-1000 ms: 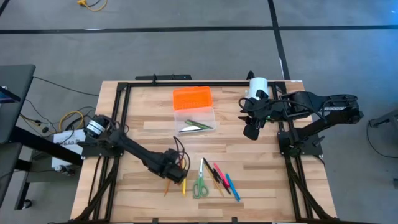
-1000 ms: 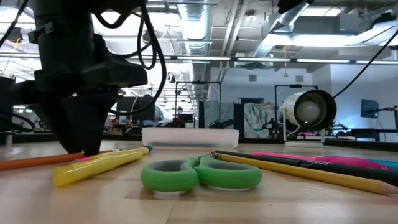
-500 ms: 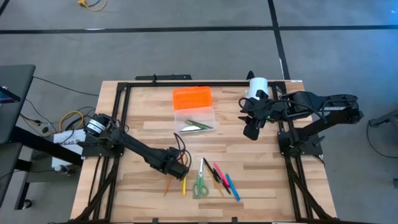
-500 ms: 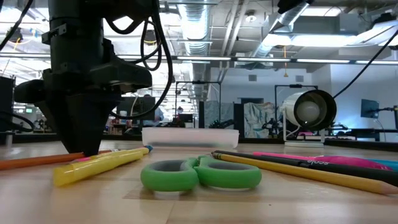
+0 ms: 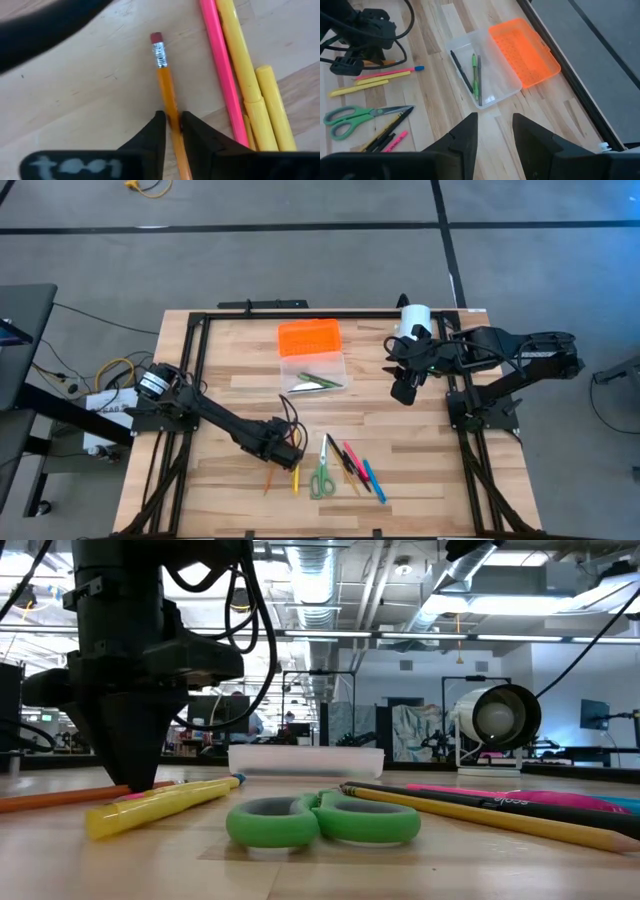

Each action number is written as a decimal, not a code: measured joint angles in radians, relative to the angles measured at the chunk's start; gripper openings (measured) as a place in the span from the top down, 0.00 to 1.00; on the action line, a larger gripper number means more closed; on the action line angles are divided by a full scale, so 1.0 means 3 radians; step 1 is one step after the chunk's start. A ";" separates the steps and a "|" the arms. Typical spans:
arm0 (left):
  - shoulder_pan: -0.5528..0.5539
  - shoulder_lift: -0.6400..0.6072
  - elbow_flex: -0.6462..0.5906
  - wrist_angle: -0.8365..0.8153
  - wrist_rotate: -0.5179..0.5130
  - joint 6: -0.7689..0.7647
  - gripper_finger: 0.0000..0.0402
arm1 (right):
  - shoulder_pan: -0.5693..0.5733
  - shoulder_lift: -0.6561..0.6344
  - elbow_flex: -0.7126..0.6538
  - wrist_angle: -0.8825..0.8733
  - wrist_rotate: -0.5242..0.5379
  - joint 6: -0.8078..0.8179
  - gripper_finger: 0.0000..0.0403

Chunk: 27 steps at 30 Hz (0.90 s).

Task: Pick & place school supplies into a supply box
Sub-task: Put the orange pencil into the supply box

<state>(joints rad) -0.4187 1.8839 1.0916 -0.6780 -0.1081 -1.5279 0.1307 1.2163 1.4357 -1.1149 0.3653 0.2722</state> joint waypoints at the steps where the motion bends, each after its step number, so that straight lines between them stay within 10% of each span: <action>1: 0.0000 0.0000 0.0000 0.0005 -0.0007 0.0001 0.91 | 0.0000 0.0000 0.0000 0.0000 0.0000 0.0000 0.71; 27: -0.0001 0.0003 0.0000 -0.0002 -0.0142 0.0009 0.92 | 0.0000 0.0000 0.0000 0.0000 0.0008 -0.0005 0.71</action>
<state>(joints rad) -0.4191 1.8847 1.0916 -0.6785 -0.1506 -1.5253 0.1307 1.2163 1.4357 -1.1149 0.3676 0.2707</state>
